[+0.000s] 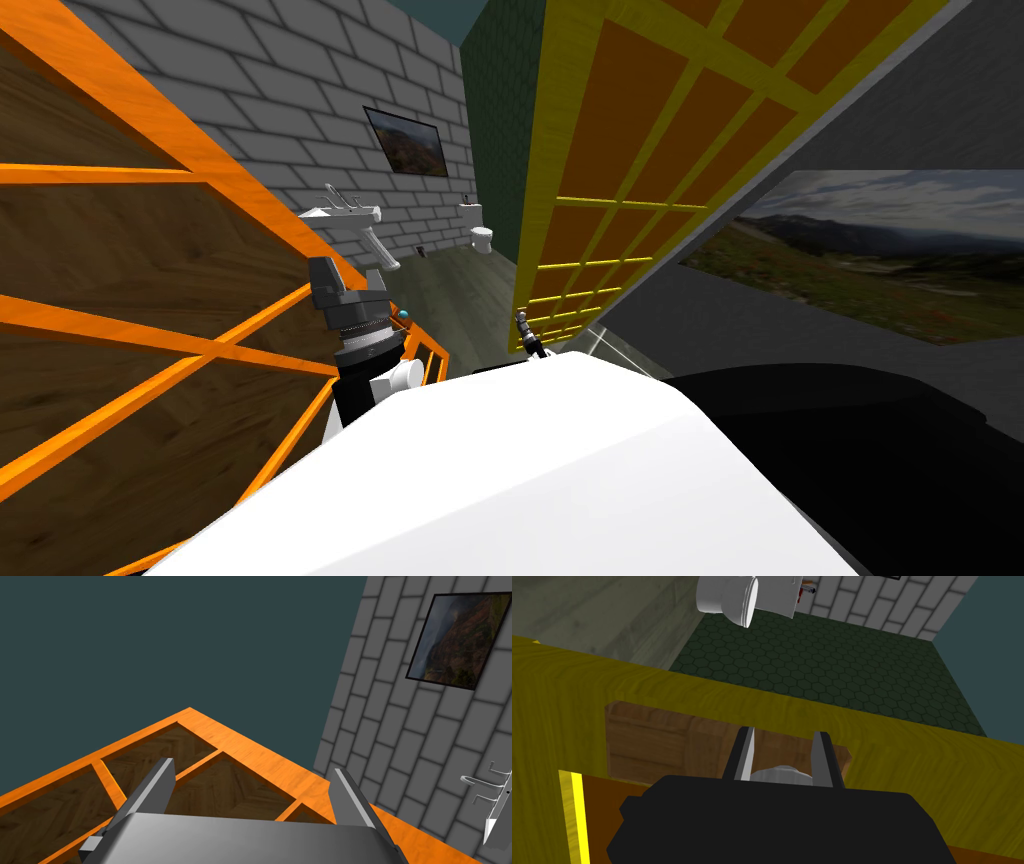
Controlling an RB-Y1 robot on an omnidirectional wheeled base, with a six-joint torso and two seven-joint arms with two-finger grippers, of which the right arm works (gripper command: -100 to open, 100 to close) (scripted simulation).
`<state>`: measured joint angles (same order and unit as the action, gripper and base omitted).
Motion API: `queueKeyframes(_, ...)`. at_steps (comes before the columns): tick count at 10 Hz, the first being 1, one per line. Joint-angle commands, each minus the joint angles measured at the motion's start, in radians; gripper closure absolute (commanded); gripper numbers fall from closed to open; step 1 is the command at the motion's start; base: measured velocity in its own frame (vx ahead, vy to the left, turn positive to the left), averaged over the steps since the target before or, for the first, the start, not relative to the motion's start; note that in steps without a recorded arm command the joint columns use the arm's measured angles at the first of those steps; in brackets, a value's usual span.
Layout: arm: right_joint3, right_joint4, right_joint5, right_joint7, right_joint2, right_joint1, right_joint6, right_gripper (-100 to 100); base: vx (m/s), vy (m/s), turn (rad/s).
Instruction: Push the door open
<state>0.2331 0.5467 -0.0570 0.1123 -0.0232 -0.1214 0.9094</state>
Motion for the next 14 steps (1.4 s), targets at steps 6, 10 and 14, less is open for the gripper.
queueKeyframes(6,-0.028,0.05,-0.02,-0.028,-0.029,0.015,-0.024,100,0.013,0.004,0.004)
queueKeyframes(10,-0.028,0.05,-0.02,-0.028,-0.029,0.015,-0.024,100,0.001,0.001,-0.002)
queueKeyframes(14,-0.033,-0.006,-0.048,-0.101,-0.01,-0.019,0.007,100,0.057,0.021,0.044)
